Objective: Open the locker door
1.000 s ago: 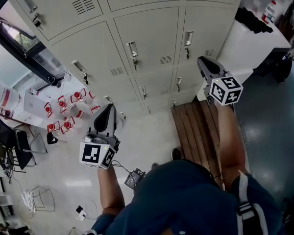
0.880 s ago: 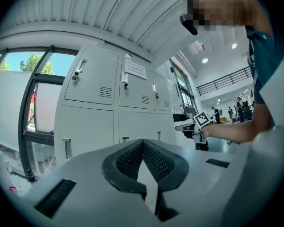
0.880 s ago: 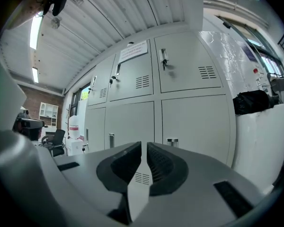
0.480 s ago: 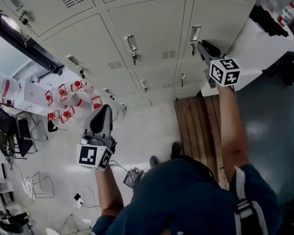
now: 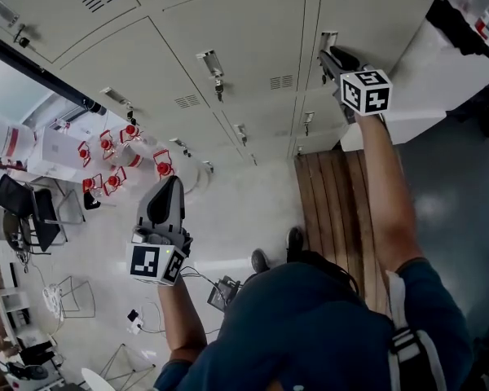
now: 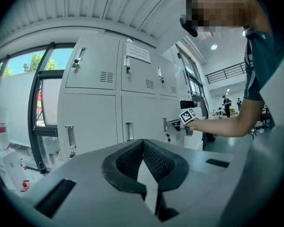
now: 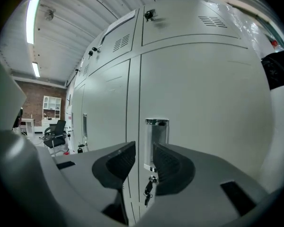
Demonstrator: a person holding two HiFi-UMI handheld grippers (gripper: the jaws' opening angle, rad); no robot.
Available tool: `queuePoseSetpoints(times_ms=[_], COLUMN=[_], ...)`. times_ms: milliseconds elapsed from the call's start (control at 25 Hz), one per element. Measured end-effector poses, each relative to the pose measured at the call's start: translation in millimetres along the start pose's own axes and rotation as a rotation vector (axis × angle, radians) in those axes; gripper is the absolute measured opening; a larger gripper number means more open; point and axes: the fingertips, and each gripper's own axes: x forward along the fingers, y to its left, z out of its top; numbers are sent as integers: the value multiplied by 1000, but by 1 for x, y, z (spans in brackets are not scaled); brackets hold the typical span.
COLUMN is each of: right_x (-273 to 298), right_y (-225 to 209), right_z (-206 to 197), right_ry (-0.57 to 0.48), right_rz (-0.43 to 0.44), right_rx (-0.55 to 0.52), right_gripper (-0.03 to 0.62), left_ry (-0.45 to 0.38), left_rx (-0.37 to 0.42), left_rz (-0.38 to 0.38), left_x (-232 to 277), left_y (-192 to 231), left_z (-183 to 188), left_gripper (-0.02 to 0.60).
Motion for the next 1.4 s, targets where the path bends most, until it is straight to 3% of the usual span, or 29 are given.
queuePoseSetpoints(times_ms=[640,1400], right_x=[29,27], right_y=[-2,-2], right_z=[-9,-11], right_ry=[21,18], right_rz=[22,-44], right_rx=[-7,-2], right_gripper=[101,80], left_ry=[25,18], left_rx=[-8,-14], left_rz=[17,-15], left_x=[-1,-8], left_y=[6,16], left_z=[-11,-14], left_gripper=[17,16])
